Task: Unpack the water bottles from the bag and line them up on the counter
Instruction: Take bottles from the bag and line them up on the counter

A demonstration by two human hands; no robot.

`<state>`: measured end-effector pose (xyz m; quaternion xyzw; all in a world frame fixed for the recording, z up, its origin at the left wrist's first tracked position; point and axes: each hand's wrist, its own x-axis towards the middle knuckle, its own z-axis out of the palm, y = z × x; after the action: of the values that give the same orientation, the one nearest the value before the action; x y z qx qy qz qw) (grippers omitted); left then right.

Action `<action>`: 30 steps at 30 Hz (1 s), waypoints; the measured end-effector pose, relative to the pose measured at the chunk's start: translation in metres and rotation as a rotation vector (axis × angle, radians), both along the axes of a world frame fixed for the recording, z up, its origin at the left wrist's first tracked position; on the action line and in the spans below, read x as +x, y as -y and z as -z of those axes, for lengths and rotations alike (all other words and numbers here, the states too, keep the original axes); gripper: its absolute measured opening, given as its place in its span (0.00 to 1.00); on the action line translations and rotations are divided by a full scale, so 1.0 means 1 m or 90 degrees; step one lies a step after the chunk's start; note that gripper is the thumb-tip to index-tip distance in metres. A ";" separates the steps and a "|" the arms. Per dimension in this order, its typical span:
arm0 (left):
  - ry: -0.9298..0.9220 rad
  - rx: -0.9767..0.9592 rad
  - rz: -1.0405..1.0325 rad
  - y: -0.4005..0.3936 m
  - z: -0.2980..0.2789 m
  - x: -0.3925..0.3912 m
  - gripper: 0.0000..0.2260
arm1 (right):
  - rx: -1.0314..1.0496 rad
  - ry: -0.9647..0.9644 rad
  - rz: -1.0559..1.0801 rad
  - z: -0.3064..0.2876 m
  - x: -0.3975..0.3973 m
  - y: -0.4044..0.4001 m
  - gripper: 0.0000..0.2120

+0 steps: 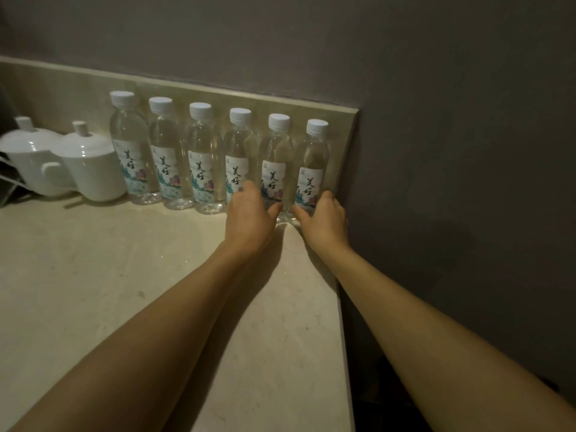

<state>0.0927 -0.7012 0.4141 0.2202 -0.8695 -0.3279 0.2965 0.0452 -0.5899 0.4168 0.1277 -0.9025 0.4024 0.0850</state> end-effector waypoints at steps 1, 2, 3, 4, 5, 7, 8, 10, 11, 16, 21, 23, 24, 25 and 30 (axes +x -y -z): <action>-0.005 0.006 0.007 0.000 0.000 0.001 0.20 | -0.010 0.007 -0.005 0.000 0.000 -0.001 0.25; -0.011 0.007 0.011 0.000 0.001 0.003 0.19 | -0.023 0.013 -0.008 0.000 0.001 -0.003 0.25; -0.014 0.006 0.012 -0.001 0.000 0.005 0.19 | -0.033 0.014 -0.014 -0.001 0.002 -0.005 0.26; -0.017 0.002 0.012 -0.003 -0.001 0.006 0.18 | -0.041 0.014 -0.021 -0.001 0.003 -0.008 0.26; -0.021 -0.001 0.014 -0.005 -0.003 0.007 0.16 | -0.047 0.009 -0.029 -0.001 0.005 -0.012 0.25; -0.032 -0.014 0.021 -0.014 -0.009 0.010 0.13 | -0.064 -0.001 -0.041 -0.003 0.010 -0.022 0.22; -0.037 -0.022 0.031 -0.022 -0.012 0.011 0.13 | -0.074 -0.007 -0.043 -0.006 0.013 -0.029 0.21; -0.051 -0.020 0.075 -0.043 -0.019 0.014 0.12 | -0.099 -0.027 -0.041 -0.014 0.018 -0.047 0.15; -0.061 -0.018 0.102 -0.056 -0.023 0.015 0.12 | -0.117 -0.043 -0.036 -0.019 0.021 -0.058 0.12; -0.077 -0.052 0.167 -0.130 -0.043 0.014 0.18 | -0.172 -0.164 0.016 -0.030 0.039 -0.132 0.06; -0.033 -0.199 0.178 -0.232 -0.039 0.019 0.19 | -0.141 -0.156 0.096 -0.008 0.044 -0.244 0.07; -0.022 -0.201 0.189 -0.275 -0.032 0.021 0.18 | -0.145 -0.158 0.117 -0.003 0.048 -0.293 0.07; -0.017 -0.191 0.192 -0.297 -0.028 0.021 0.18 | -0.146 -0.158 0.122 0.000 0.050 -0.317 0.07; -0.011 -0.175 0.196 -0.317 -0.023 0.020 0.19 | -0.148 -0.155 0.128 0.004 0.052 -0.341 0.07; 0.044 -0.090 0.238 -0.423 0.008 0.020 0.18 | -0.151 -0.111 0.143 0.024 0.066 -0.449 0.06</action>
<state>0.1125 -0.2780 0.4064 0.0448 -0.9258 -0.3074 0.2153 0.1113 -0.1411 0.3930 0.0497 -0.8467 0.4814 0.2213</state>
